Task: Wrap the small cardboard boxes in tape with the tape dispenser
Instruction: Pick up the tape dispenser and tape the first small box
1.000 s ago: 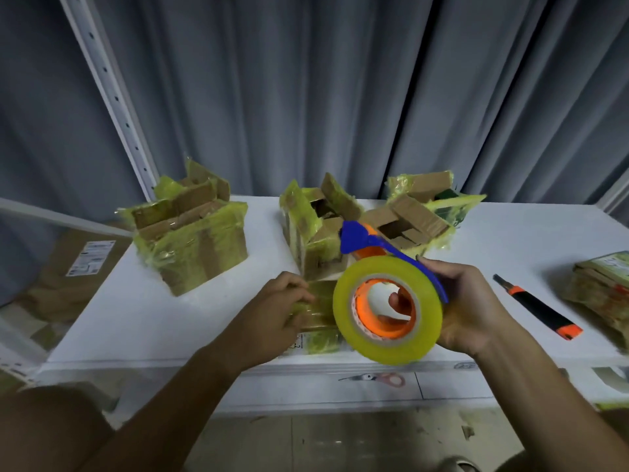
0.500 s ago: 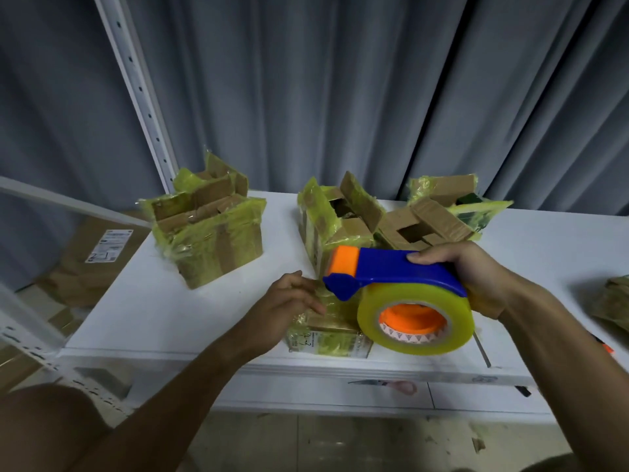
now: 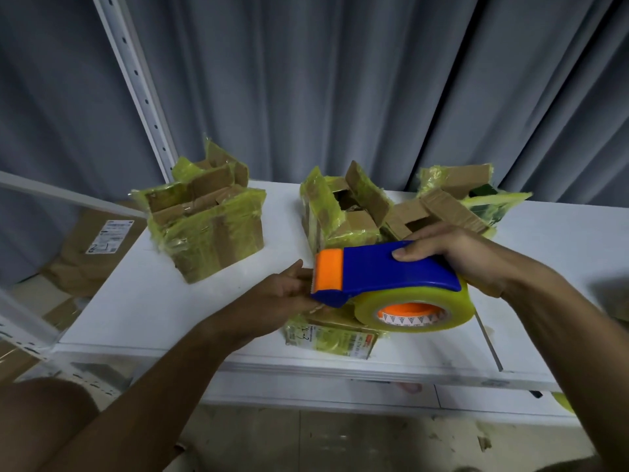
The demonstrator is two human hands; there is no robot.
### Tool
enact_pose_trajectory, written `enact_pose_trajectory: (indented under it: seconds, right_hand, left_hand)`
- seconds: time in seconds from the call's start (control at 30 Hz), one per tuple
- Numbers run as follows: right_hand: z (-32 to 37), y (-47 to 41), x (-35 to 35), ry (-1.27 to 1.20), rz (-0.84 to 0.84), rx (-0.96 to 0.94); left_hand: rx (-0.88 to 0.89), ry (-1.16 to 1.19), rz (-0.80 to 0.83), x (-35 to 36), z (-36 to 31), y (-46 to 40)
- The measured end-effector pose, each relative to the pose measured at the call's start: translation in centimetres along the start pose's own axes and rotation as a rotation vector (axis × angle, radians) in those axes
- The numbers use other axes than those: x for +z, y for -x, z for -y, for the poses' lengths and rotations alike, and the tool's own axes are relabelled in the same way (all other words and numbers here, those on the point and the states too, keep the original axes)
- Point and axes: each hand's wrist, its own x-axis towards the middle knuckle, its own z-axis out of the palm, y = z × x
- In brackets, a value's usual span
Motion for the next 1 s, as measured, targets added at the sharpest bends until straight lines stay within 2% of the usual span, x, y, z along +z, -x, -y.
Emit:
enact_pose_trajectory:
  seconds: [0.3,0.43,0.6,0.9,1.0]
  right_hand:
    - [2.3,-0.4,1.3,0.095,-0.019,0.014]
    - [3.0,-0.9,1.6,0.149,-0.031,0.036]
    - [2.7,-0.9,1.2,0.104,0.020,0.042]
    - [1.8,-1.0,1.1,0.123,0.036,0.061]
    - [0.9,-0.9,0.9,0.083,0.006,0.045]
  left_hand:
    - [0.039,0.005,-0.226,-0.4,-0.5,-0.2]
    - [0.046,0.016,-0.241,-0.8,0.1,-0.4]
    - [0.027,0.076,-0.261,-1.0,0.3,-0.4]
    - [0.039,-0.029,-0.305,-0.8,1.0,-0.1]
    - [0.007,0.074,-0.271,-0.4,0.6,0.0]
